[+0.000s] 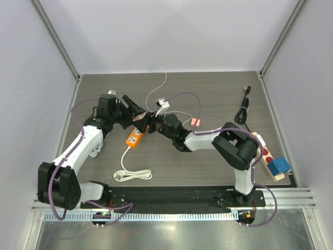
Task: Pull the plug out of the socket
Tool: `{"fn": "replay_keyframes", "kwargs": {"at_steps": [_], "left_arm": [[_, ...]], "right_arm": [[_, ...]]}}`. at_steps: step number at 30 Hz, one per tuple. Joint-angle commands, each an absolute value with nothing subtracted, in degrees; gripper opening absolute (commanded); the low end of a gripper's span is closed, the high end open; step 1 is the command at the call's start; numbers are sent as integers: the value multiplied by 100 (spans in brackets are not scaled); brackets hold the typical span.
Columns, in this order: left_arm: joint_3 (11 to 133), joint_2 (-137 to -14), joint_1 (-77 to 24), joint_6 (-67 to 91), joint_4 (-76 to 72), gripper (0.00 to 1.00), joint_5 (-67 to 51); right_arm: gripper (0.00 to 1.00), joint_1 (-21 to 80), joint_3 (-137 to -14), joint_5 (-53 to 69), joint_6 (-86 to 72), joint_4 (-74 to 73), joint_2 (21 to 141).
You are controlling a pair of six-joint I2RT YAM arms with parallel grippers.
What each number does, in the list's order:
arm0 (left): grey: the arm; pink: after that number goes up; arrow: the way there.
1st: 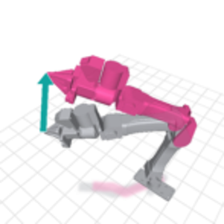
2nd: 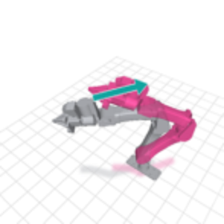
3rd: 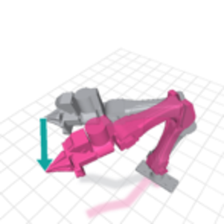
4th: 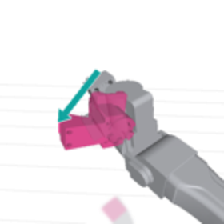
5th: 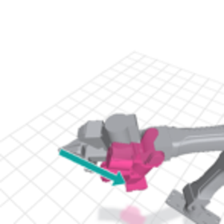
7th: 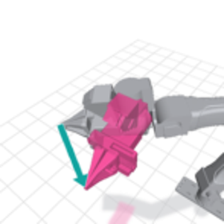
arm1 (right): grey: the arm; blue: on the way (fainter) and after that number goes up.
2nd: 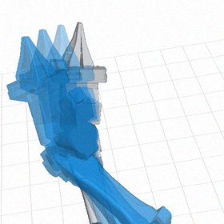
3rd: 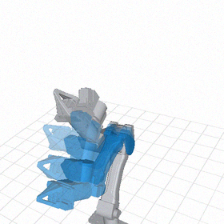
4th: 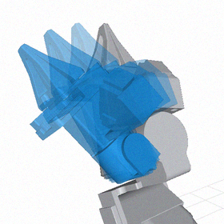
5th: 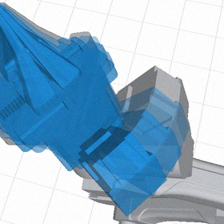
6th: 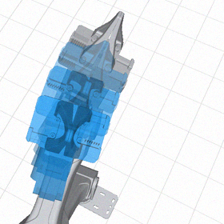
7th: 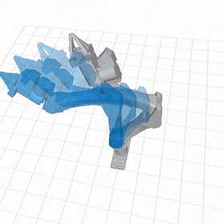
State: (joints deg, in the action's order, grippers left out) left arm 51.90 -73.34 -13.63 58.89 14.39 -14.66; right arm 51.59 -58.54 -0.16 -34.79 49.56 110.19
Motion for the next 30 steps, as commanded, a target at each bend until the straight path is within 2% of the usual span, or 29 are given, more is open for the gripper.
{"fn": "replay_keyframes", "kwargs": {"at_steps": [1,4,5,8,12,17,23,30], "left_arm": [[5835,-7198,-1328,5353,1931,80,-1249],[6248,-7242,-1248,5133,2161,88,-1073],[6310,-7251,-1231,5107,2223,94,-1020],[6425,-7260,-1082,5010,2390,97,-897],[6083,-6944,-801,5071,2286,96,-800],[4976,-6443,-773,5528,1179,91,-1151],[4834,-6574,-774,5519,1020,87,-1660],[4650,-6609,-914,5581,818,87,-1740]], "right_arm": [[1,5107,-5748,-510,-2962,4826,10653],[1,5063,-5687,-527,-2804,4816,10608],[1,5063,-5652,-553,-2691,4790,10582],[1,4949,-5660,-800,-2584,4518,10538],[1,4528,-5818,-1247,-2558,3773,10590],[1,3736,-6055,-1643,-2488,2752,10574],[1,3201,-6301,-2144,-1758,2312,10441],[1,2646,-6706,-1881,-1854,1872,11170]]}}
